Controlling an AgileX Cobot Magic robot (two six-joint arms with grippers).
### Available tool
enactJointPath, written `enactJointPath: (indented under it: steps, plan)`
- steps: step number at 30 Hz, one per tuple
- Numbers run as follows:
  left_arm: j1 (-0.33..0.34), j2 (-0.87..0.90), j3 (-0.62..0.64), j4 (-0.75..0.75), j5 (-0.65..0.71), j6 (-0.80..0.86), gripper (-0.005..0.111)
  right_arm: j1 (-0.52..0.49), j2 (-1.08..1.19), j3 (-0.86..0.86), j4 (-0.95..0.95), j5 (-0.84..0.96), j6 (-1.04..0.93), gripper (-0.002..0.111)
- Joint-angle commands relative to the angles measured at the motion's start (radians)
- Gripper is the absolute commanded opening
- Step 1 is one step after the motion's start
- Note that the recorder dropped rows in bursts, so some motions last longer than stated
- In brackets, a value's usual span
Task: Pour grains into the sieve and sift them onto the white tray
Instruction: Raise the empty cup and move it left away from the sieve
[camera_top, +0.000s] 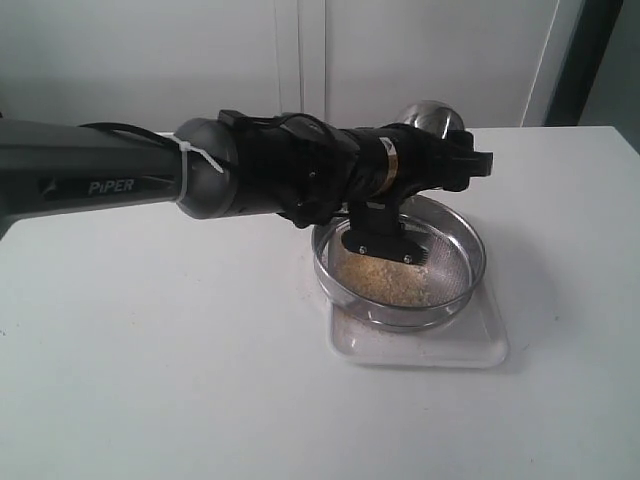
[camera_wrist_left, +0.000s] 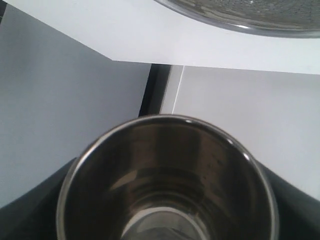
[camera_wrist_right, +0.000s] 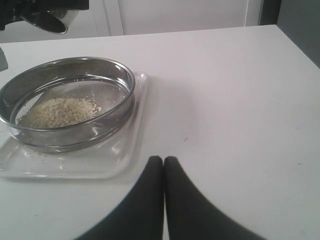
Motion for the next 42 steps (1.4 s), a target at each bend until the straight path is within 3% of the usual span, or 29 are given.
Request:
enactJointPath:
  steps: [1, 4, 20, 24, 36, 42]
  plan:
    - [0.0, -0.018, -0.003, -0.002, -0.003, -0.002, 0.0, 0.002, -0.005, 0.006, 0.0, -0.014, 0.0, 0.0]
    - [0.0, -0.018, -0.003, -0.102, -0.001, -0.06, 0.0, 0.002, -0.005, 0.006, 0.0, -0.014, 0.0, 0.0]
    - [-0.011, -0.097, -0.005, -1.038, 0.033, -0.452, 0.0, 0.002, -0.005, 0.006, 0.0, -0.014, 0.0, 0.0]
    - [-0.011, -0.145, -0.005, -1.211, 0.071, -0.567, 0.0, 0.002, -0.005, 0.006, 0.0, -0.014, 0.0, 0.0]
    - [-0.009, -0.213, -0.003, -1.259, 0.114, -0.817, 0.0, 0.002, -0.005, 0.006, 0.0, -0.014, 0.0, 0.0]
    - [-0.009, -0.251, -0.003, -1.259, 0.258, -0.856, 0.0, 0.002, -0.005, 0.006, 0.0, -0.014, 0.0, 0.0]
